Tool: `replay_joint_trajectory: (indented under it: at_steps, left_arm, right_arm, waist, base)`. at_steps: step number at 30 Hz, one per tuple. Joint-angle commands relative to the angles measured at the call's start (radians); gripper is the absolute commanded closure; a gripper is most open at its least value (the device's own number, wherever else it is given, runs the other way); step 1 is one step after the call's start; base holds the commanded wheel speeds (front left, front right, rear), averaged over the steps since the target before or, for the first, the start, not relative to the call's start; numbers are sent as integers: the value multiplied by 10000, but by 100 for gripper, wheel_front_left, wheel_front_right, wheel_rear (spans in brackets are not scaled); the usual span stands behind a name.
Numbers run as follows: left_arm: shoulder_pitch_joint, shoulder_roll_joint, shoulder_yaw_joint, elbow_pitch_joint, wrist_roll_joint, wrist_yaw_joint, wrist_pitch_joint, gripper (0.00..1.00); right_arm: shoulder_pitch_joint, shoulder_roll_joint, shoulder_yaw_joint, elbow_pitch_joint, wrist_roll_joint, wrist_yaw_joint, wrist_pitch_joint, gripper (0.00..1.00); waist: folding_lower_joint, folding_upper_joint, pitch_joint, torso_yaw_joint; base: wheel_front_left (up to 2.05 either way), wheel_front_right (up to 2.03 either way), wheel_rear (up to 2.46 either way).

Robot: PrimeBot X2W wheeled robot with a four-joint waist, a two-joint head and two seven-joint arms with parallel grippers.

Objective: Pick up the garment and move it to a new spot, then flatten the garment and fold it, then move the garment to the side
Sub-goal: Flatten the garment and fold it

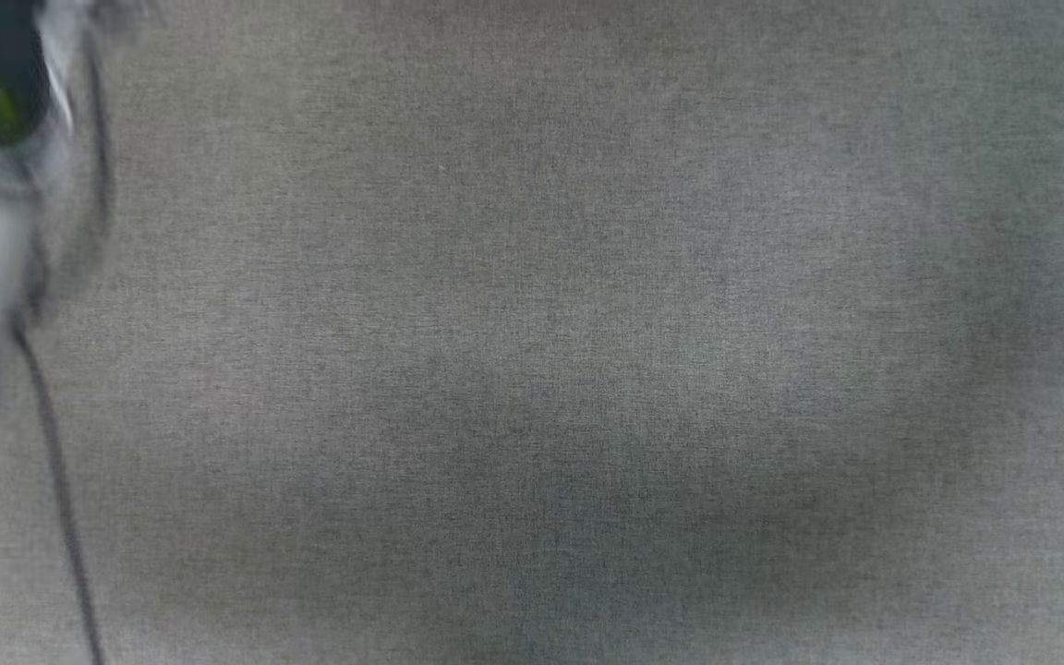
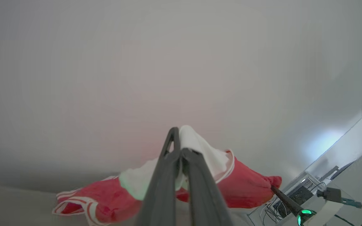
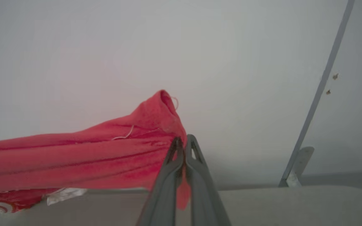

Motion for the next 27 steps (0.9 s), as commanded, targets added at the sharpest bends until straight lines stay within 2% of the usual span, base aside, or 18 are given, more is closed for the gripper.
replay_joint_trajectory:
  at_steps: [1,4,8,14,16,17,22,27]
  left_arm:
    - [1079,215,57,-554,-286,25,-148,100]
    - [3093,452,111,-1615,-511,25,-316,100]
    - [5473,557,118,-3000,-254,25,-382,100]
    - [8502,601,859,-4806,631,23,-398,100]
    - [9905,648,1297,-5652,900,23,-392,100]
    - [9905,648,1297,-5652,900,23,-392,100]
    - [11719,863,1587,-6771,1344,23,-394,100]
    - [13072,1106,1800,-7759,1542,23,-395,100]
  right_arm:
    - [804,-159,268,-228,417,-39,49,100]
    - [2342,-394,674,-819,1266,-36,234,100]
    - [4561,-756,891,-1933,2290,-35,474,100]
    - [7928,-1121,596,-4085,3277,-28,895,100]
    - [9526,-1161,288,-5320,3455,-28,1278,100]
    - [9526,-1161,288,-5320,3455,-28,1278,100]
    - [11773,-855,-842,-7349,3381,-28,1912,100]
    - [13490,-168,-1923,-9287,3174,-28,2745,100]
  waist:
    - [0,0,-93,-6]
    - [0,0,-238,-29]
    - [0,0,-458,13]
    - [0,0,-892,93]
    - [0,0,-1046,120]
    - [0,0,-1046,120]
    - [0,0,-1238,103]
    - [0,0,-1390,33]
  base:
    - [0,0,0]
    - [0,0,0]
    - [0,0,0]
    - [0,0,0]
    - [0,0,0]
    - [0,0,0]
    - [0,0,0]
    - [0,0,0]
